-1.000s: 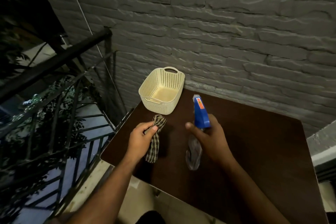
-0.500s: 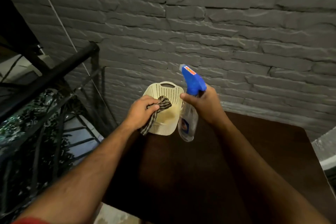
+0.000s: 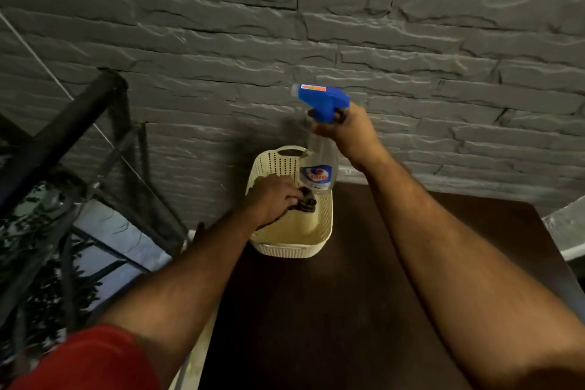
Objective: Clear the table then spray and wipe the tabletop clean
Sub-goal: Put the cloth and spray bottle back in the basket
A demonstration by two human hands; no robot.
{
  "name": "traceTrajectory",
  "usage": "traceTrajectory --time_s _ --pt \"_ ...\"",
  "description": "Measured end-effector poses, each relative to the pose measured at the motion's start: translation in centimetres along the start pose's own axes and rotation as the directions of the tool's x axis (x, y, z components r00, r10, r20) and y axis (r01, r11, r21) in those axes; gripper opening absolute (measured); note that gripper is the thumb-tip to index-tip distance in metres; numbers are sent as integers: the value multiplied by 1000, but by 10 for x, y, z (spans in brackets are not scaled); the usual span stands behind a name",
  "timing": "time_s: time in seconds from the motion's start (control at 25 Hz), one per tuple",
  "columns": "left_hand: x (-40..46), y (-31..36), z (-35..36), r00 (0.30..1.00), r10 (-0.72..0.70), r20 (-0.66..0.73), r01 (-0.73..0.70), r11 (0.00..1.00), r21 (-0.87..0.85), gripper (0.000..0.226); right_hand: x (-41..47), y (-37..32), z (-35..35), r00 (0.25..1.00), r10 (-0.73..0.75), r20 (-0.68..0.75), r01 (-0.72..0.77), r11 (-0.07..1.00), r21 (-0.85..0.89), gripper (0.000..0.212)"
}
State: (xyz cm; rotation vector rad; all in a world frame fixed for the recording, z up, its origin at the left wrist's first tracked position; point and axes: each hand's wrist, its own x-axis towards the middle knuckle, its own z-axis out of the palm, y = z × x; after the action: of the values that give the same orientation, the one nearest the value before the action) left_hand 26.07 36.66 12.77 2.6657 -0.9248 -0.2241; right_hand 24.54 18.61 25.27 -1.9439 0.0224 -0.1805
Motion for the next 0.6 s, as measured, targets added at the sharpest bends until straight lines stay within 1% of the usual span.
traceTrajectory --time_s 0.2,0.36,0.52,0.6 --pt "20 -8 43 987 17 158 -26 998 52 23 37 37 29 993 120 -15 -119 990 79 36" --pt "23 -20 71 969 6 245 -11 1000 20 21 48 66 51 971 238 -30 -234 966 114 32" --pt "27 -24 92 952 39 303 -41 999 -1 19 53 92 62 939 343 15 -341 929 147 27" --pt "30 -23 100 944 41 328 -37 999 -19 18 54 100 64 929 367 45 -369 921 126 31"
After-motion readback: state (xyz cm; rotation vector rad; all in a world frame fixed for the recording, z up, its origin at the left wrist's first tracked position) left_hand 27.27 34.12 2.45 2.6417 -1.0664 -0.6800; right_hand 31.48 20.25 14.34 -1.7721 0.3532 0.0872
